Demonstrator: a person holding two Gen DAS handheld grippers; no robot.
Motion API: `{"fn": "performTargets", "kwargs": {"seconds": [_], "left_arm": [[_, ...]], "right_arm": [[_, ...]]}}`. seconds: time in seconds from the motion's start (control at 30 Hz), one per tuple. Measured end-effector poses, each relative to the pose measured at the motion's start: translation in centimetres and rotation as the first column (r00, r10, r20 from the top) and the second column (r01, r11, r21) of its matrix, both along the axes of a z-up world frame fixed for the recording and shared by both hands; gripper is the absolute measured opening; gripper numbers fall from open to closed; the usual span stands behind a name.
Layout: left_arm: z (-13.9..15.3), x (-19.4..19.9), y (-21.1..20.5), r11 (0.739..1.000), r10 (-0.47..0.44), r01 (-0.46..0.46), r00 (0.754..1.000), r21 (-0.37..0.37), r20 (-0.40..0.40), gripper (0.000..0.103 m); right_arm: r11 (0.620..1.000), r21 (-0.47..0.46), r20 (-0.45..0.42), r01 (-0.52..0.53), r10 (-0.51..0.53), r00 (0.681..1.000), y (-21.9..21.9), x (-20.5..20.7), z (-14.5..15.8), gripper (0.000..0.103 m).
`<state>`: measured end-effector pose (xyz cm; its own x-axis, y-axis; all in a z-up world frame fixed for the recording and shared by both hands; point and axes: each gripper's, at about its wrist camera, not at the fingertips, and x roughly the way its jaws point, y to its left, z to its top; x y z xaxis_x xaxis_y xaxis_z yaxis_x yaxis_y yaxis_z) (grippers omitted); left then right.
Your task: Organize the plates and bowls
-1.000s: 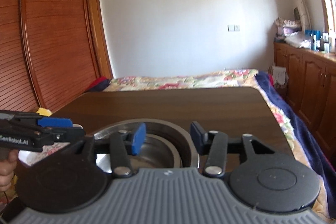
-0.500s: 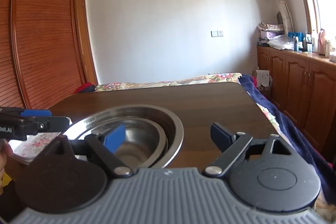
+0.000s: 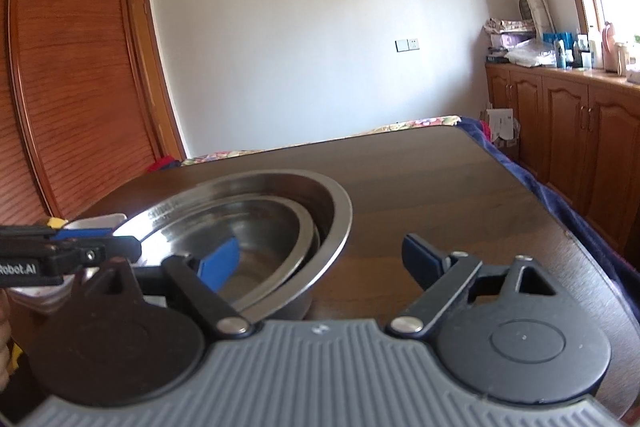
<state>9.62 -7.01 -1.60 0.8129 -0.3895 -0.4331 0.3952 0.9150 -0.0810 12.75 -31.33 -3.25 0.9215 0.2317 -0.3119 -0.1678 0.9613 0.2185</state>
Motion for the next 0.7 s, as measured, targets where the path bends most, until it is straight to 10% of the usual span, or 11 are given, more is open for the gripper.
{"fn": "performTargets", "kwargs": {"seconds": [0.37, 0.7], "left_arm": [[-0.19, -0.29, -0.52, 1.0, -0.011, 0.011, 1.0, -0.008, -0.005, 0.038], [-0.42, -0.15, -0.44, 1.0, -0.017, 0.016, 1.0, -0.015, -0.01, 0.036]], "right_arm": [[0.999, 0.032, 0.012, -0.025, 0.024, 1.0, 0.09, 0.11, -0.08, 0.048], [1.0, 0.021, 0.006, -0.022, 0.022, 1.0, 0.7, 0.19, -0.05, 0.037]]}}
